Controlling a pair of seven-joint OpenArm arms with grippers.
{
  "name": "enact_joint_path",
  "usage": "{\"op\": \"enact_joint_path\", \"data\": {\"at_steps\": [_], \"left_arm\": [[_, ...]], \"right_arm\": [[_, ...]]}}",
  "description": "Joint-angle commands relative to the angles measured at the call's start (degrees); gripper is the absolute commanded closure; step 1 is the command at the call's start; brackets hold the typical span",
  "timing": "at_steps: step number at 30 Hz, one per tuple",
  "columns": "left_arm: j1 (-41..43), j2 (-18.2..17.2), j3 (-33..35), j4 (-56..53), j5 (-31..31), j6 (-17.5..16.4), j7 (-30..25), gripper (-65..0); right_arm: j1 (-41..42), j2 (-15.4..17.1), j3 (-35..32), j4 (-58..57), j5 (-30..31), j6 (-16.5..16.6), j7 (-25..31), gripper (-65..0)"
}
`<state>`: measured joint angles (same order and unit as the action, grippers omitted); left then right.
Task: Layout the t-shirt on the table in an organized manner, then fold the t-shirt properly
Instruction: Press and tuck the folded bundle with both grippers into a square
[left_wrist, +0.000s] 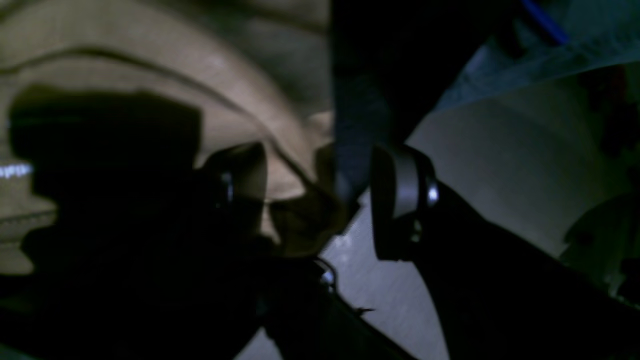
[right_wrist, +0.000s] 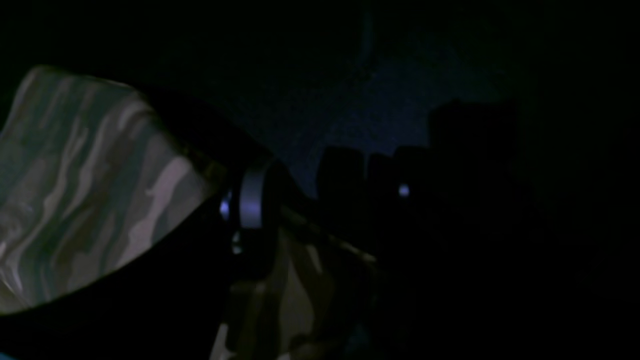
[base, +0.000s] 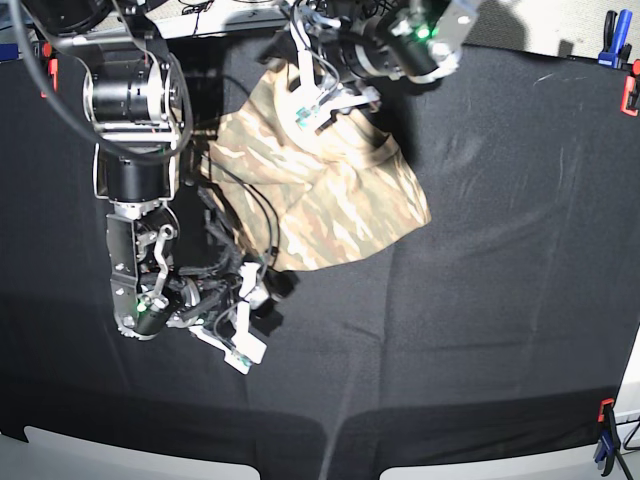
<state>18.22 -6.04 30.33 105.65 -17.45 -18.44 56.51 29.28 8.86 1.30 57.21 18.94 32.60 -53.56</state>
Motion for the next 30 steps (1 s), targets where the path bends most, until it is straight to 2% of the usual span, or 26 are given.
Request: {"op": "enact_joint_path", "data": {"at_steps": [1, 3, 5, 9, 11, 17, 26, 30], "left_arm": [[-0.6, 0.5, 0.1, 0.2, -0.1, -0.4, -1.4, -31.1], [-1.7, 0.5, 0.1, -1.1, 2.2, -0.3, -1.7, -31.1], [-3.0, 0.4, 0.1, -2.1, 5.6, 2.0, -1.8, -31.1], [-5.3, 0.4, 0.1, -4.2, 13.5, 5.7, -1.7, -31.1], [-6.0, 0.2, 0.1, -5.2, 14.7, 7.2, -1.7, -31.1], [-6.1, 0.1, 0.0, -7.6, 15.7, 7.6, -1.0, -31.1], [-6.0, 0.1, 0.0, -7.7, 29.5, 7.9, -0.6, -31.1], [-6.0, 0.1, 0.0, -7.7, 36.0, 10.4, -0.6, -31.1]], "right_arm": [[2.0, 0.1, 0.2, 0.5, 1.0, 0.9, 1.2, -27.6], [1.7, -0.1, 0.2, 0.3, 1.2, 2.6, 1.0, -27.6], [1.3, -0.5, 0.2, 0.3, 1.2, 3.7, 0.7, -27.6], [1.0, -1.6, 0.2, 0.3, 1.2, 4.1, 0.7, -27.6], [1.0, -2.1, 0.2, 0.3, 1.2, 4.1, 0.8, -27.6], [1.0, -3.3, 0.2, 0.3, 1.2, 5.1, 0.1, -27.6], [-3.0, -3.5, 0.2, 0.3, 1.0, 5.1, -0.5, -27.6], [-6.0, -3.4, 0.2, 0.3, 1.0, 5.2, -0.6, -27.5]]}}
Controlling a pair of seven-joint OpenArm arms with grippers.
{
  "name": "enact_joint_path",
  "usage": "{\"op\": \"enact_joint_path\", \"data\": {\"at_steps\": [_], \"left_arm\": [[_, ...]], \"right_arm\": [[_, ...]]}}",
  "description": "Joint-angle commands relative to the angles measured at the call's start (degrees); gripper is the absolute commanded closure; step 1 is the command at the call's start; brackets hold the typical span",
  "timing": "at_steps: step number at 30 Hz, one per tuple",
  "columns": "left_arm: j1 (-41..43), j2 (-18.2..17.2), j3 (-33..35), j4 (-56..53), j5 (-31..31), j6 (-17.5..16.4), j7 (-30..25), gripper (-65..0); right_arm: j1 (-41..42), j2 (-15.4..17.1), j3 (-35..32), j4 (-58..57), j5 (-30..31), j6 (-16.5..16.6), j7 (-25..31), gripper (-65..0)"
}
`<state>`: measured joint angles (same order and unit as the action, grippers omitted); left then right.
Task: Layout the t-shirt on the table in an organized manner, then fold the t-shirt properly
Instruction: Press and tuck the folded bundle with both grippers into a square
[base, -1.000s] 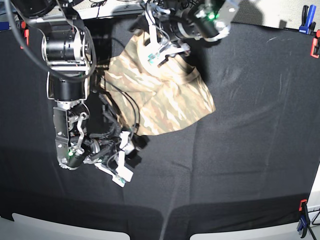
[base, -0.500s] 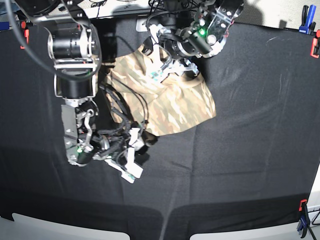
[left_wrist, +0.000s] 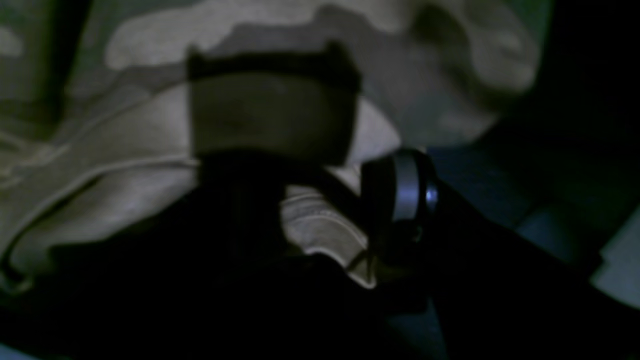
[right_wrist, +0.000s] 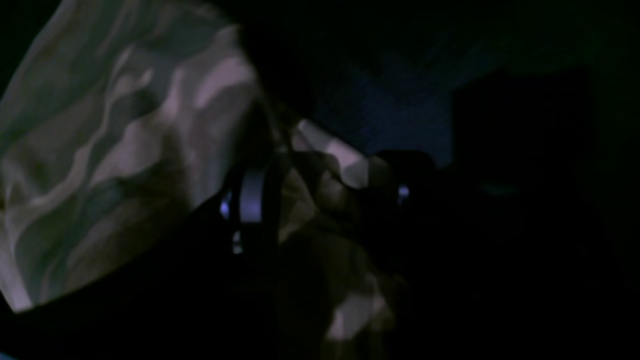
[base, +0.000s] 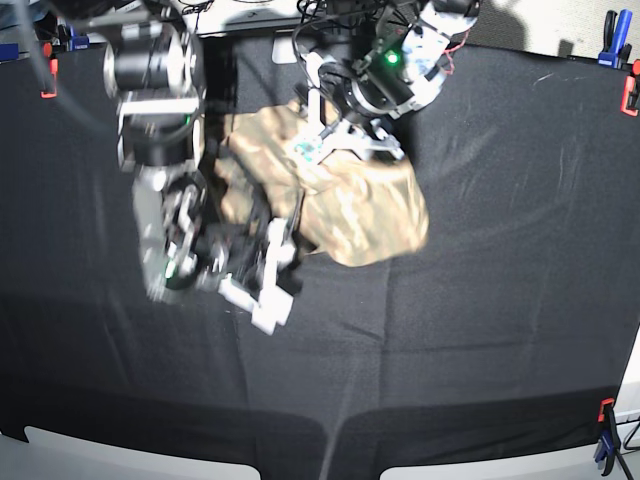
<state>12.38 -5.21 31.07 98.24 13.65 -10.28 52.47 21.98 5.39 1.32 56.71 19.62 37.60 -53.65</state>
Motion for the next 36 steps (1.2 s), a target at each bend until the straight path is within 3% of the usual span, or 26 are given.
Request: {"op": "enact_joint_path", "data": {"at_steps": [1, 6, 11, 16, 22, 27, 36], "left_arm": [[-0.2, -0.9, -0.7, -0.3, 6.9, 2.9, 3.4, -31.1], [-1.0, -4.5, -0.7, -0.3, 14.5, 10.3, 3.0, -31.1], [-4.2, -10.4, -0.7, -0.3, 12.2, 15.1, 3.0, -31.1], [-8.7, -13.8, -0.7, -0.3, 2.9, 15.1, 1.5, -31.1], [-12.2, -13.7, -0.7, -1.3, -2.4, 15.0, -1.1, -31.1], [-13.2, -13.7, -0.7, -5.1, -3.7, 15.0, -4.6, -31.1], [-18.6, -13.7, -0.7, -15.2, -7.2, 15.0, -4.7, -31.1]], "right_arm": [[1.1, 0.0, 0.2, 0.8, 0.4, 0.6, -1.1, -27.6], [1.0, 0.0, 0.2, 1.1, 3.8, 2.4, -5.9, -27.5], [1.0, 0.0, 0.2, 1.9, 3.8, 2.4, -7.6, -27.5], [1.0, 0.0, 0.2, 2.5, 8.3, 2.4, -11.5, -27.5], [-1.1, 0.0, 0.2, 2.7, 9.2, 2.4, -11.5, -27.5], [-5.1, 0.5, 0.2, 6.3, 9.2, 2.4, -11.5, -27.5], [-13.6, 2.0, 0.2, 21.2, 9.4, 2.4, -11.5, -27.5]]}}
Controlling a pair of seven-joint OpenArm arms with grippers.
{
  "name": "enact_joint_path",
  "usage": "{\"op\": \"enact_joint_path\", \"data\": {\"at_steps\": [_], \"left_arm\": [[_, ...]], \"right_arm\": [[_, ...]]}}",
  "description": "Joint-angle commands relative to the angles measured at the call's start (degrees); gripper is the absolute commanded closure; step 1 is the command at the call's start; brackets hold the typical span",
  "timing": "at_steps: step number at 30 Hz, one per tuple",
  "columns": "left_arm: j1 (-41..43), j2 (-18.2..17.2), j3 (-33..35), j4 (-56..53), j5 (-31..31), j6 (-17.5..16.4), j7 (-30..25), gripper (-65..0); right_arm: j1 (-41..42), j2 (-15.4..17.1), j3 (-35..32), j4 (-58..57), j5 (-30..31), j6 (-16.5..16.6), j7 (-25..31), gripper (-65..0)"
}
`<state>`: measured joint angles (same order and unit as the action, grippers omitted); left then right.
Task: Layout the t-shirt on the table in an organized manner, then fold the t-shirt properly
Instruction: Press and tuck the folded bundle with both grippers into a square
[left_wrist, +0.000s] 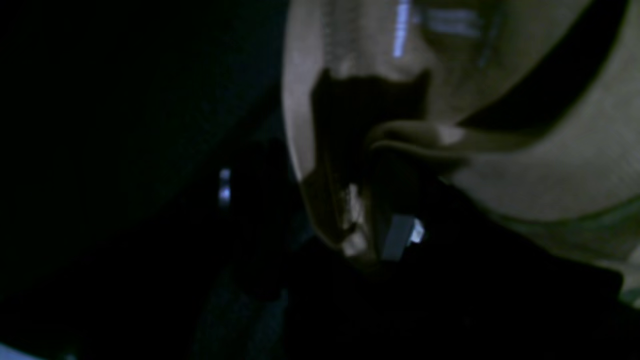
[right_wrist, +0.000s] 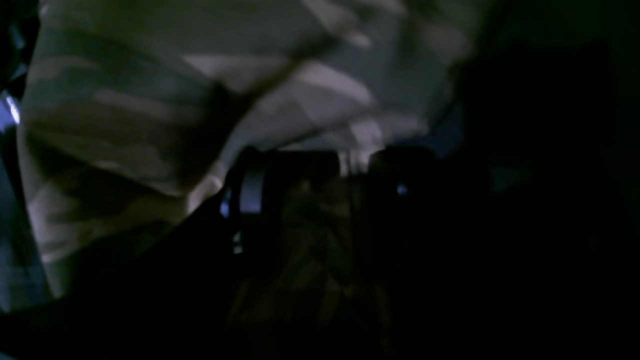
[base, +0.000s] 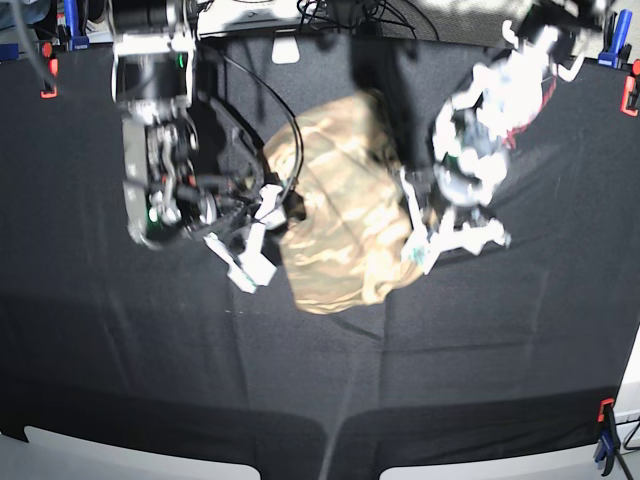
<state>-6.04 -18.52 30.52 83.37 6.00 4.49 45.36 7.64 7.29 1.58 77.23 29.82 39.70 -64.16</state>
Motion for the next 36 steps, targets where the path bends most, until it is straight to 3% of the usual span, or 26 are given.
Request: {"op": "enact_joint_path", "data": {"at_steps": [1, 8, 19, 30, 36], "left_arm": [[-0.6, -0.4, -0.2, -0.3, -0.2, 0.1, 2.4, -31.1], [-3.6, -0.2, -0.1, -0.3, -3.5, -2.6, 1.0, -31.1], [-8.4, -0.4, -0.2, -0.3, -3.1, -2.6, 1.1, -31.1], [-9.7, -0.4, -0.2, -0.3, -3.1, -2.6, 2.8, -31.1], [-9.7, -0.4, -0.2, -0.3, -2.6, -2.0, 2.8, -31.2]], "right_arm": [[0.0, -0.1, -0.1, 1.8, -0.6, 0.3, -1.0, -27.5], [-2.7, -0.9, -0.1, 4.1, 0.8, 0.3, -1.0, -27.5], [-2.7, -0.9, -0.1, 11.7, 3.8, 0.1, -1.0, -27.5], [-2.7, -0.9, -0.1, 18.1, -2.5, -0.7, -1.0, -27.5], [-1.7, -0.9, 0.0, 18.8, -2.7, -0.7, -1.0, -27.5]]}}
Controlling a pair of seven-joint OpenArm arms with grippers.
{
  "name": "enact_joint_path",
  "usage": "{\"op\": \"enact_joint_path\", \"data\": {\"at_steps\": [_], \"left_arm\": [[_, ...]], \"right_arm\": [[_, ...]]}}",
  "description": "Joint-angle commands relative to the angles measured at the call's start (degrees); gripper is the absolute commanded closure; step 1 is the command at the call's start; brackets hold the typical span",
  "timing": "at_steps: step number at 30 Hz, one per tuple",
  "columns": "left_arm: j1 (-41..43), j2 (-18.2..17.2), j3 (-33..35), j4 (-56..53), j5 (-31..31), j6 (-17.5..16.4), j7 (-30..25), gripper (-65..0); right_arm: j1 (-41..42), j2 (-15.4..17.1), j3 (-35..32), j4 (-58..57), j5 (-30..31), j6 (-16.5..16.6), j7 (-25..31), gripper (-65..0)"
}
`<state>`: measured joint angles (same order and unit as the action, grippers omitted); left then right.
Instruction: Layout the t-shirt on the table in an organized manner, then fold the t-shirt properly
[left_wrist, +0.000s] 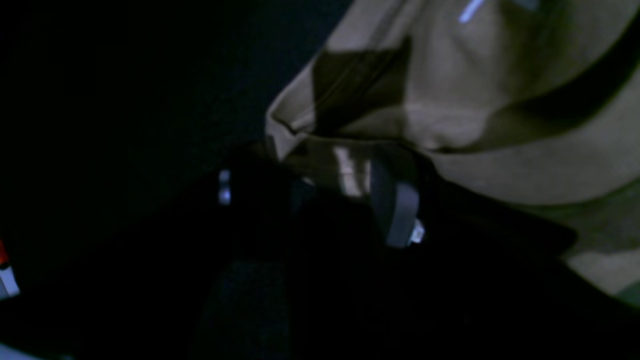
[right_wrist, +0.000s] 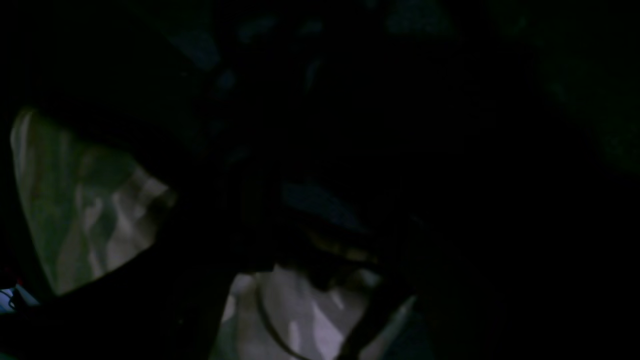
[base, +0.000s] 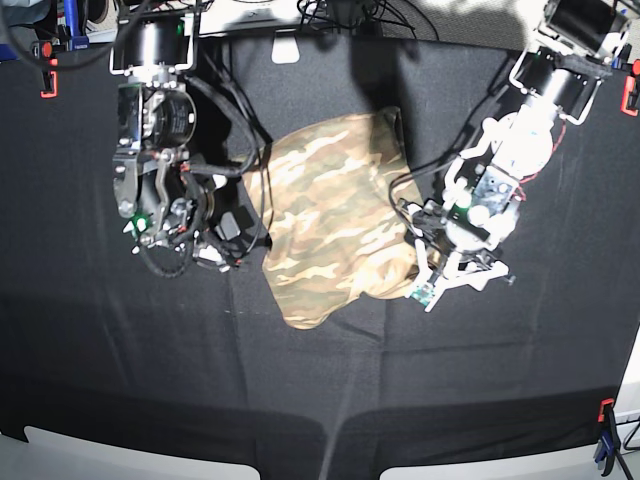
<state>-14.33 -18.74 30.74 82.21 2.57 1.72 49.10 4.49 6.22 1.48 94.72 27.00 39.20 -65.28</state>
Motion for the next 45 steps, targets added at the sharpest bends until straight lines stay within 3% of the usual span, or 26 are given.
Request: {"op": "enact_joint_path", "data": {"at_steps": [1, 4, 11, 17, 22, 27, 31, 37, 41, 45], "left_arm": [[-1.4, -0.2, -0.4, 0.9, 1.7, 1.7, -1.0, -31.2], [-1.4, -0.2, -0.4, 0.9, 5.1, 4.3, -0.7, -31.2], [-1.4, -0.2, -0.4, 1.2, 6.4, 5.0, -0.6, -31.2], [-1.4, -0.2, -0.4, 5.5, 6.6, 5.0, -0.8, -31.2], [-1.4, -0.2, -0.4, 11.9, 13.6, 5.0, -0.8, -31.2], [-1.4, -0.2, -0.4, 16.3, 18.0, 10.7, -0.7, -31.2], [-1.4, -0.2, -0.4, 16.6, 16.2, 15.6, -0.8, -31.2], [-0.9, -0.7, -0.4, 16.6, 7.3, 15.7, -4.2, -31.1], [-0.7, -1.5, -0.4, 16.6, 5.8, 15.7, -2.4, -31.1], [1.7, -5.1, -0.4, 19.3, 7.0, 16.6, -0.7, -31.1]], "right_arm": [[1.7, 0.2, 0.1, 1.6, 0.1, -0.2, 0.2, -27.5], [2.7, 0.1, 1.0, 2.2, 0.1, -0.2, 0.2, -27.5], [5.2, 0.2, 9.1, 4.9, 0.2, -0.2, 0.2, -27.5], [5.7, 2.3, 16.0, 8.5, 4.6, -0.2, 0.2, -27.5], [5.7, 4.0, 20.2, 8.9, 9.7, -0.2, 0.2, -27.5], [5.7, 4.0, 23.9, 8.9, 13.6, -0.2, 0.2, -27.5], [5.6, 4.0, 25.6, 8.9, 22.0, -0.2, 0.2, -27.5], [5.6, 4.3, 25.6, 8.9, 33.0, 0.8, 0.2, -27.5], [4.9, 5.6, 25.6, 8.9, 33.2, 0.8, 0.2, -27.5], [1.8, 9.1, 25.6, 9.4, 33.3, 0.8, 0.2, -27.5]]}}
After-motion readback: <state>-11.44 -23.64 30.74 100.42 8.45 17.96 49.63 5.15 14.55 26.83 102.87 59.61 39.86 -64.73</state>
